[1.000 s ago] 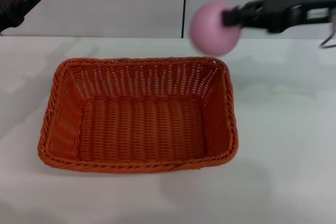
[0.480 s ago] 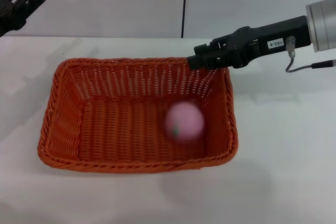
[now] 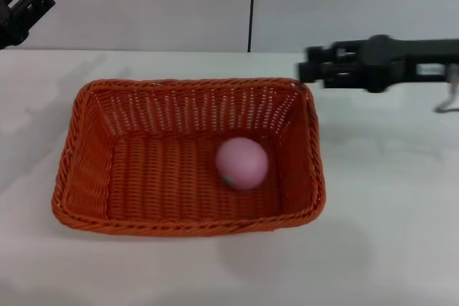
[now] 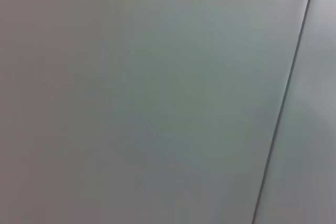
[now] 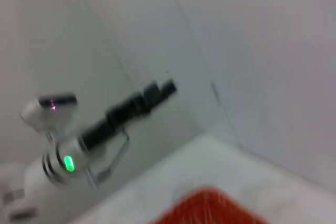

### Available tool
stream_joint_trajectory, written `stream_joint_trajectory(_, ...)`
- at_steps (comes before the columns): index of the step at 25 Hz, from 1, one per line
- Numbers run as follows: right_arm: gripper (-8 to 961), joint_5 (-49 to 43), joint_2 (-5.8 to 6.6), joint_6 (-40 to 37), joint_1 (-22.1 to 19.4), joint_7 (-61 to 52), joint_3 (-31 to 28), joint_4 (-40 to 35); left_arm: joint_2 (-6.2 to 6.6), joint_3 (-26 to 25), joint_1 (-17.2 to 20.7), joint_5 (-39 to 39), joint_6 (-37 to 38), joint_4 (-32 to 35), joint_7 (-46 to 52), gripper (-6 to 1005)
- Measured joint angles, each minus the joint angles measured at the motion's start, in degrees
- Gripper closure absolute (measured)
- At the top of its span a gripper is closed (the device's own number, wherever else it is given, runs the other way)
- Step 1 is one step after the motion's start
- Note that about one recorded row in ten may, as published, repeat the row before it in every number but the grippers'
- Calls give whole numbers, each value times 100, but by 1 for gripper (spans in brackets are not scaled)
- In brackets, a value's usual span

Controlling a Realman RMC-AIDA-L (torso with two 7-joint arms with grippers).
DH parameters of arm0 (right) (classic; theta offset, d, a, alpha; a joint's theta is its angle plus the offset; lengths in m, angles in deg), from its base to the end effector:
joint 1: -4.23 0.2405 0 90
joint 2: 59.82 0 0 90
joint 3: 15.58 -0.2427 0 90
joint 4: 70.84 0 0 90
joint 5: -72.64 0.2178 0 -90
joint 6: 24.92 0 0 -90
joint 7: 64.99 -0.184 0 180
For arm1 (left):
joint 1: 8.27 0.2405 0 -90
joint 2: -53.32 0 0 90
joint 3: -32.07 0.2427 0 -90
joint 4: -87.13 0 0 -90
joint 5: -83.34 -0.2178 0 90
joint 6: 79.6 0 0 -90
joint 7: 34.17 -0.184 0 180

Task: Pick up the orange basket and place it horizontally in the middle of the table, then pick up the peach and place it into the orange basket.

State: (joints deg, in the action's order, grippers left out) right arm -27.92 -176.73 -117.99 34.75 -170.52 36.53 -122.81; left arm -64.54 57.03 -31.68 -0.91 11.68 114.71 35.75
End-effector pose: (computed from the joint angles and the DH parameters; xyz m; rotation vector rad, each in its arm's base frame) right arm 0.1702 0.3602 0.0119 -2.7771 0.8071 0.8740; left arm -0.2701 0.3508 0.0667 -1.9713 -0.6430 -1.2745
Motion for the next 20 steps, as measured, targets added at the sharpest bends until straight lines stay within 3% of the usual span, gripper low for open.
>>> stream_joint_trajectory(1,389,0,0,0,0,0,0,0,-5,0,26,23,14,-5,-5,332)
stream_joint_trajectory(5,389,1057,0,-239,-911,1110,-816,306,-8,0,51,80,25,-13,-17,332)
stream_joint_trajectory(10,389,1666,2,-273,-1429,2305,-1691,1103,-13,-2,87,386,140,-292,-344,332)
stream_joint_trajectory(16,388,2184,-15,-304,-1624,4256,-2938,2746,-15,-9,97,554,152,-627,-649,332)
stream_joint_trajectory(20,388,2204,-166,-305,-1581,5181,-3480,3102,-20,-9,112,622,239,-664,-669,332)
